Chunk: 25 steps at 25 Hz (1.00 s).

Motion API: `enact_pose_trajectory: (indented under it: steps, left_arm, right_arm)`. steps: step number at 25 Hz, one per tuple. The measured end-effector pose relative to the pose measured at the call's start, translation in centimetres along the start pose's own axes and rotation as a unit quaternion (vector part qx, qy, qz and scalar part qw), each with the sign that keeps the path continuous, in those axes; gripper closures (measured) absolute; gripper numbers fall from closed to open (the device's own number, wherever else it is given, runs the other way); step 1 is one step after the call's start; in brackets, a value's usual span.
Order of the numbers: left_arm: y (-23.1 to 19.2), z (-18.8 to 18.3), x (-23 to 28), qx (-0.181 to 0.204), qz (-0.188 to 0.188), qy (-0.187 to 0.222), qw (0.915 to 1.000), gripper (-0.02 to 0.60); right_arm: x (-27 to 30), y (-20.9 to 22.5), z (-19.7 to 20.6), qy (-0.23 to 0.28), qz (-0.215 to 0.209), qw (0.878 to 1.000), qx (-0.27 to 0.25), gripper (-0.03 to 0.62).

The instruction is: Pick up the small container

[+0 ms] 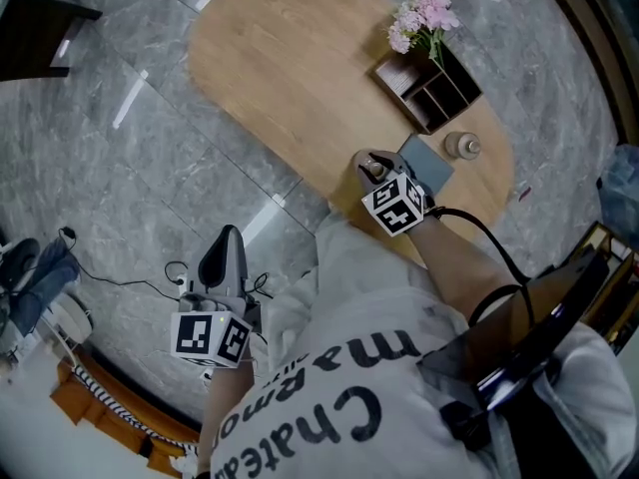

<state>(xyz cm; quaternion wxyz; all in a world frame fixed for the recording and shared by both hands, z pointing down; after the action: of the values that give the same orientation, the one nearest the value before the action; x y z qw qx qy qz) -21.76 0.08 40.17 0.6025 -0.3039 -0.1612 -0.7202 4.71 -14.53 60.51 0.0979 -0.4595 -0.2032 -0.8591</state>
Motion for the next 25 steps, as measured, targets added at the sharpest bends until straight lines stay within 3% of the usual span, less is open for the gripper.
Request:
enact_pose_trajectory:
  steps: [19,25]
  left_arm:
    - [-1.1,1.0,-3.0,-0.02,-0.037,0.021,0.9989,0.568]
    - [-1.6,1.2,-4.2,-0.029,-0.048,0.024,0.9981,0.568]
  right_arm:
    - [0.0,0.5,-0.9,-0.017,-0.003,0.999,0.051,0.471]
    - [-0.8,0.1,-1.2,-0.007,-0.007,0.995,0.095,0.471]
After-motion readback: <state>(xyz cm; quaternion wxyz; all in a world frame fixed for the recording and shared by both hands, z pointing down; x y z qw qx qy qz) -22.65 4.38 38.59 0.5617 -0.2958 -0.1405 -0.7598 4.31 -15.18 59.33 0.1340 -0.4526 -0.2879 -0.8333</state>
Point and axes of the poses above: the fingertips, and each gripper's own axes: x forward along the fingers, y to its right, z out of its underside, the point moved 9 cm from there along -x, backward along the fingers, and after that the axes turned 15 degrees about -z, right-handed, at the moved point
